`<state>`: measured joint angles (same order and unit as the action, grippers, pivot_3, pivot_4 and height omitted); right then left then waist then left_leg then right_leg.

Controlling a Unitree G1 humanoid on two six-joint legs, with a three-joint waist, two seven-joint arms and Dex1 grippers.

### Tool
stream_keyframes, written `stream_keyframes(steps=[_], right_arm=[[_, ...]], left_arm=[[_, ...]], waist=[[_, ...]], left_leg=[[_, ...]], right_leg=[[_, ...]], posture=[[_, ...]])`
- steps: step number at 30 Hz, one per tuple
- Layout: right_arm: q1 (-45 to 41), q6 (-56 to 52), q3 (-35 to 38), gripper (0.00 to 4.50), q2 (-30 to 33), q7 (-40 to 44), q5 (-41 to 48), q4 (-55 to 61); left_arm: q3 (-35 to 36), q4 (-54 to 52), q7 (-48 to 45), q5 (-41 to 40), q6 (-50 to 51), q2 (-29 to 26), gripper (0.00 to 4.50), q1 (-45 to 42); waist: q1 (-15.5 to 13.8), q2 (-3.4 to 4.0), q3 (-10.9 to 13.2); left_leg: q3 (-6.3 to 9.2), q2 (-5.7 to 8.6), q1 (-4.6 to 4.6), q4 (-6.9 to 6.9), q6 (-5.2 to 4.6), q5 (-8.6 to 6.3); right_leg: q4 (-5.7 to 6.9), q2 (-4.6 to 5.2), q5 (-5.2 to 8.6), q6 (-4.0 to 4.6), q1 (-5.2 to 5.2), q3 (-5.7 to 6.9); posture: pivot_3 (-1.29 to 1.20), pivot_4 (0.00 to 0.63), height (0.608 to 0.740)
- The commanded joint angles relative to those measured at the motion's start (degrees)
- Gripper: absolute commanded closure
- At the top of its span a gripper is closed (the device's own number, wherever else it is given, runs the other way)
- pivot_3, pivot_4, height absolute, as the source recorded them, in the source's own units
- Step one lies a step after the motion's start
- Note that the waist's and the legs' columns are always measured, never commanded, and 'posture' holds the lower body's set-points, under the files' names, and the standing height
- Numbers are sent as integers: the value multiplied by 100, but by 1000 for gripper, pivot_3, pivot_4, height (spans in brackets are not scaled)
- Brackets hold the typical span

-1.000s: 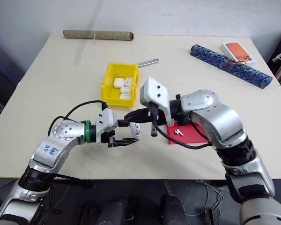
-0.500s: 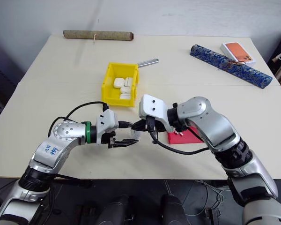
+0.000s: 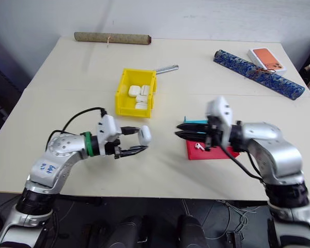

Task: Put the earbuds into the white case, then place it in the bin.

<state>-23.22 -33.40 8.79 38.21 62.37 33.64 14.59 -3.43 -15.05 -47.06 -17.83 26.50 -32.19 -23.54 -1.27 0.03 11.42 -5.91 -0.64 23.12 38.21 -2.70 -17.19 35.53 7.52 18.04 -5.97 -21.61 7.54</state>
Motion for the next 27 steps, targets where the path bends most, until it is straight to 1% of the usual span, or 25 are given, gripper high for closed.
stream_keyframes(steps=[1, 4, 5, 7, 8, 11, 13, 15, 17, 19, 21, 24, 25, 27], right_arm=[[425, 1163, 1166, 2440, -553, -674, 136, 154], [1176, 2026, 1624, 1396, -724, -638, -83, 216], [1371, 2228, 1706, 949, -769, -704, -153, 257], [1684, 2640, 1896, 304, -900, -863, -196, 300], [1816, 2832, 1990, 54, -998, -952, -192, 321], [2139, 3320, 1991, 54, -1097, -968, -308, 306], [2272, 3655, 1899, 54, -1101, -992, -489, 256], [2341, 3825, 1864, 54, -1119, -1072, -539, 166], [2361, 3981, 1800, 54, -1138, -1134, -608, 101], [2367, 4073, 1735, 54, -1142, -1204, -639, 91], [2389, 4123, 1680, 0, -1124, -1253, -632, 104], [2407, 4128, 1660, 0, -1041, -1266, -573, 76], [2405, 4127, 1659, 0, -988, -1219, -569, 33], [2374, 4119, 1660, 0, -877, -1140, -567, -41]], left_arm=[[661, -208, 287, -516, 139, 161, 1782, -222], [891, 129, 614, -577, 336, 266, 1782, -880], [954, 268, 764, -596, 415, 328, 1782, -1100], [1092, 761, 1265, -601, 631, 610, 1782, -1643], [1034, 1259, 1468, -373, 584, 669, 1782, -1950], [799, 2564, 1798, 236, 163, 733, 1782, -2596], [451, 3257, 2022, 785, -21, 649, 1782, -2944], [427, 3861, 2013, 862, -380, 785, 1782, -3232], [347, 4731, 1983, 1012, -877, 941, 1782, -3559], [277, 5348, 1925, 1173, -1241, 986, 1782, -3760], [257, 5659, 1799, 1219, -1440, 1019, 1047, -3853], [228, 5422, 1361, 1150, -1296, 922, 98, -3828], [248, 5236, 1247, 1143, -1271, 818, 41, -3738], [448, 4543, 795, 868, -1220, 539, 41, -3332]], waist=[[-8, 0, 0], [-36, -2, -1], [-47, -2, -1], [-42, -3, -1], [-33, -2, -1], [-14, -2, -2], [14, -3, -1], [15, -4, -1], [-4, -9, 2], [-8, -12, 4], [-7, -12, 4], [-5, -14, 5], [-5, -14, 5], [20, -14, 5]], left_leg=[[1, -2, -1, 4, 0, 0], [-1, 2, -4, 4, 1, 8], [4, 5, -4, 4, 1, 10], [7, 16, -5, 4, -4, 15], [4, 19, -5, 3, -6, 16], [-1, 35, -11, -2, -14, 22], [-21, 39, -31, -14, -14, 23], [-31, 39, -41, -21, -14, 24], [-33, 37, -40, -20, -14, 24], [-33, 38, -38, -16, -14, 24], [-34, 39, -39, -16, -15, 24], [-32, 39, -37, -17, -15, 24], [-32, 39, -37, -17, -15, 24], [-32, 39, -37, -16, -15, 24]], right_leg=[[2, -1, 0, 0, 2, 1], [11, -3, 0, 0, 1, -3], [12, -6, -1, -1, 3, -1], [19, -11, -1, -2, 4, 0], [19, -11, -3, -6, 4, -3], [23, -9, -6, -12, 3, -3], [29, -12, -6, -12, 3, 3], [30, -12, -6, -13, 3, 1], [31, -11, -6, -13, 0, 0], [30, -10, -6, -13, 0, 0], [30, -7, -6, -13, 0, 0], [30, -6, -6, -13, 0, 1], [30, -7, -6, -13, 0, 1], [30, -7, -6, -13, 0, 1]], posture=[[0, 150, 740], [0, 150, 740], [0, 150, 740], [0, 150, 740], [0, 150, 740], [0, 150, 740], [0, 150, 740], [0, 150, 740], [0, 150, 740], [0, 150, 740], [0, 150, 740], [0, 150, 740], [0, 150, 740], [0, 150, 740]])
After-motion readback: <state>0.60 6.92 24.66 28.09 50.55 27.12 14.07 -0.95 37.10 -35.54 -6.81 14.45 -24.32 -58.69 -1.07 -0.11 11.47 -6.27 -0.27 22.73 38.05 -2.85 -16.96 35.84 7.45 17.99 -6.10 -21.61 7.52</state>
